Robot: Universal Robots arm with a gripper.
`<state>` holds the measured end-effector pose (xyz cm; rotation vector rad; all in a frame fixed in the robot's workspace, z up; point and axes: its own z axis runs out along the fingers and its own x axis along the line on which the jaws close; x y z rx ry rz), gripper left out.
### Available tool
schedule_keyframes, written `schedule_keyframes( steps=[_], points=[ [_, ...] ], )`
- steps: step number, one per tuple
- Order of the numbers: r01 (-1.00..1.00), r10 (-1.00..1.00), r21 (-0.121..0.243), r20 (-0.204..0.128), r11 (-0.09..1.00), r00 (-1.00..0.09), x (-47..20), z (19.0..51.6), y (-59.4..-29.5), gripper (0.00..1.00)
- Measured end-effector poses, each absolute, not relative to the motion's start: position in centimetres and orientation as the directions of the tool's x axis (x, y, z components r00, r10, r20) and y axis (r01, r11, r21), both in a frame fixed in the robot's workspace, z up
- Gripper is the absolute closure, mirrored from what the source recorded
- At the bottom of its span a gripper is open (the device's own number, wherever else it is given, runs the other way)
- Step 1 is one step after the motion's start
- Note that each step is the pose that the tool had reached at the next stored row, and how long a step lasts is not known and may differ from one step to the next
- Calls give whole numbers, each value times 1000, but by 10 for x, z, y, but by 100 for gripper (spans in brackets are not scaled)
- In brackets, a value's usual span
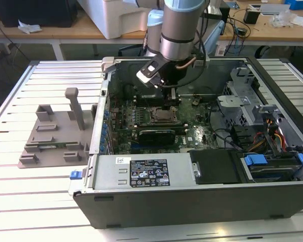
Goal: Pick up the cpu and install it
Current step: 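Close the cpu cover, then install the first cpu locking lever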
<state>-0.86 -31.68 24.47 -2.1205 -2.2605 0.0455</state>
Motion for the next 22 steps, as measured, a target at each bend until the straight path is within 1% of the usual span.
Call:
schedule_keyframes(
  steps=[1, 2, 11, 12, 17, 22],
  points=[
    [997, 998, -50, 10, 64, -64, -9, 261, -317, 89],
    [997, 998, -50, 11, 64, -64, -9, 267, -317, 89],
    [997, 998, -50, 11, 64, -64, -9, 267, -317, 89],
    [996, 997, -50, 11, 79, -78, -9, 267, -317, 89],
    [961, 962, -50, 11, 272, -272, -9, 267, -317, 89],
    [919, 921, -50, 11, 390, -390, -9, 267, -317, 89]
  ],
)
